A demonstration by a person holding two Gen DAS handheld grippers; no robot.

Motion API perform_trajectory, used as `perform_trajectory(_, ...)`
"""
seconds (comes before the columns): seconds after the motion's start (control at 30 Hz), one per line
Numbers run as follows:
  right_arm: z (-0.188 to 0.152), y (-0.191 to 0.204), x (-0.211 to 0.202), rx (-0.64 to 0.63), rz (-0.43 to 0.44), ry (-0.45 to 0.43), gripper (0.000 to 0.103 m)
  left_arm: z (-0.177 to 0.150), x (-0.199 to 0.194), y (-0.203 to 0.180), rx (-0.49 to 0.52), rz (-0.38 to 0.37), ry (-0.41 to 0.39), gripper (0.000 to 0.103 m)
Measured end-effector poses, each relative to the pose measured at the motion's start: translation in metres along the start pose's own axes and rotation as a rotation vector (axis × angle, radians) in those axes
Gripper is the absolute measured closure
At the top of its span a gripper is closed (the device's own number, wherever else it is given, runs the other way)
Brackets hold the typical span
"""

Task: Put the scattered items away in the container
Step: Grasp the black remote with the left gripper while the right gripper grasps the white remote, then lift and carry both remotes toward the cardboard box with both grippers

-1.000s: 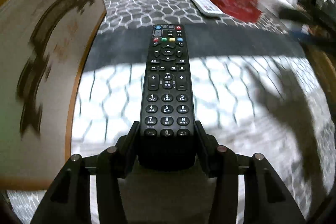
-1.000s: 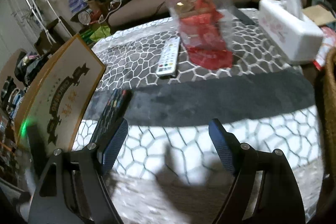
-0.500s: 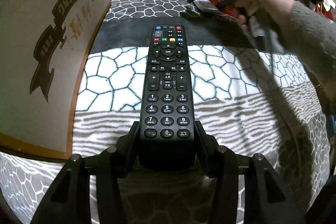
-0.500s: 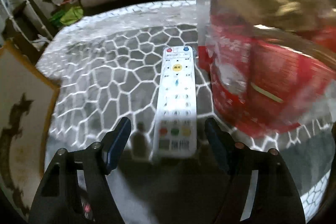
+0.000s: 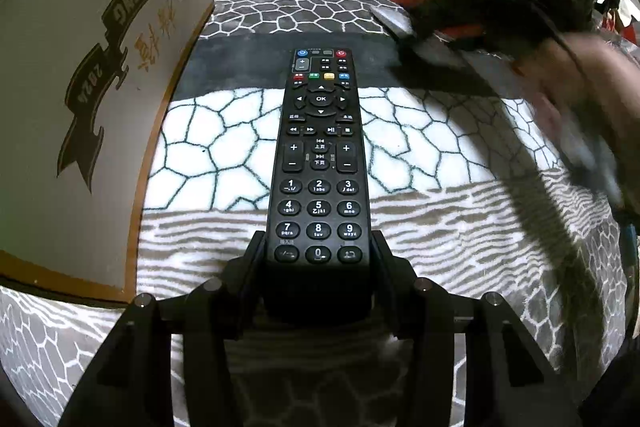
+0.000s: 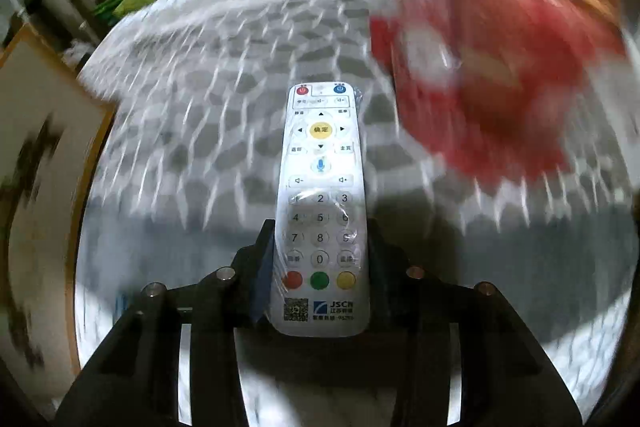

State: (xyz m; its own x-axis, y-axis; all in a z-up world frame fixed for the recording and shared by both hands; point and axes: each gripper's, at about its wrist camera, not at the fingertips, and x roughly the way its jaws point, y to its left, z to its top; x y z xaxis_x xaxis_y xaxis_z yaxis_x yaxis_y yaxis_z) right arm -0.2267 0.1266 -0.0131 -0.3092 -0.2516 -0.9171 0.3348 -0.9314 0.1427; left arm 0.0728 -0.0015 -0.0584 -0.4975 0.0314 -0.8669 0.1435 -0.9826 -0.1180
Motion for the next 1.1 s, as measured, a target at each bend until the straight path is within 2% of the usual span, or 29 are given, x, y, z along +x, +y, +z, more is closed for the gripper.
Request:
perform_trajectory(0.17,-0.083,-0.008,-0.039,-0.014,0.062,0.043,0.063,-0.002,0.0,-0.001,0.011,0.016,0.004,0.054)
perform_trajectory(0.3,-0.131,-0.012,-0.061,-0.014,0.072,0.071,0.063,-0.005,-0.002,-0.007,0.05,0.043,0.013,0.053)
perform_trajectory(0.37,-0.147,-0.012,-0.068,-0.027,0.061,0.084,0.063,-0.005,-0.002,-0.009,0.078,0.034,0.037,0.048)
perform_trajectory(0.4,-0.151,-0.013,-0.07,-0.031,0.06,0.094,0.063,-0.005,-0.002,-0.009,0.089,0.025,0.058,0.041)
perform_trajectory(0.43,-0.153,-0.013,-0.072,-0.037,0.056,0.102,0.062,-0.003,-0.003,-0.008,0.086,0.017,0.08,0.037)
perform_trajectory(0.47,-0.153,-0.014,-0.074,-0.041,0.052,0.109,0.055,-0.001,-0.004,-0.006,0.074,0.008,0.097,0.035)
perform_trajectory(0.53,-0.149,-0.016,-0.079,-0.038,0.06,0.114,0.042,0.006,-0.011,-0.001,0.049,-0.003,0.11,0.035)
perform_trajectory(0.57,-0.144,-0.017,-0.083,-0.04,0.067,0.107,0.041,0.01,-0.014,-0.001,0.052,0.006,0.106,0.035)
perform_trajectory(0.67,-0.128,-0.017,-0.084,-0.046,0.068,0.118,0.04,0.031,-0.016,-0.002,0.079,0.031,0.127,0.031)
perform_trajectory(0.77,-0.114,-0.016,-0.077,-0.036,0.086,0.163,0.04,0.053,-0.003,-0.005,0.099,0.047,0.203,0.031)
perform_trajectory(0.87,-0.104,-0.012,-0.06,-0.047,0.075,0.234,0.04,0.069,0.012,-0.01,0.13,0.094,0.24,0.031)
perform_trajectory(0.97,-0.101,-0.011,-0.048,-0.055,0.048,0.265,0.042,0.08,0.025,-0.013,0.148,0.118,0.256,0.029)
perform_trajectory(1.1,-0.1,-0.011,-0.043,-0.057,0.028,0.26,0.042,0.083,0.041,-0.017,0.153,0.147,0.288,0.029)
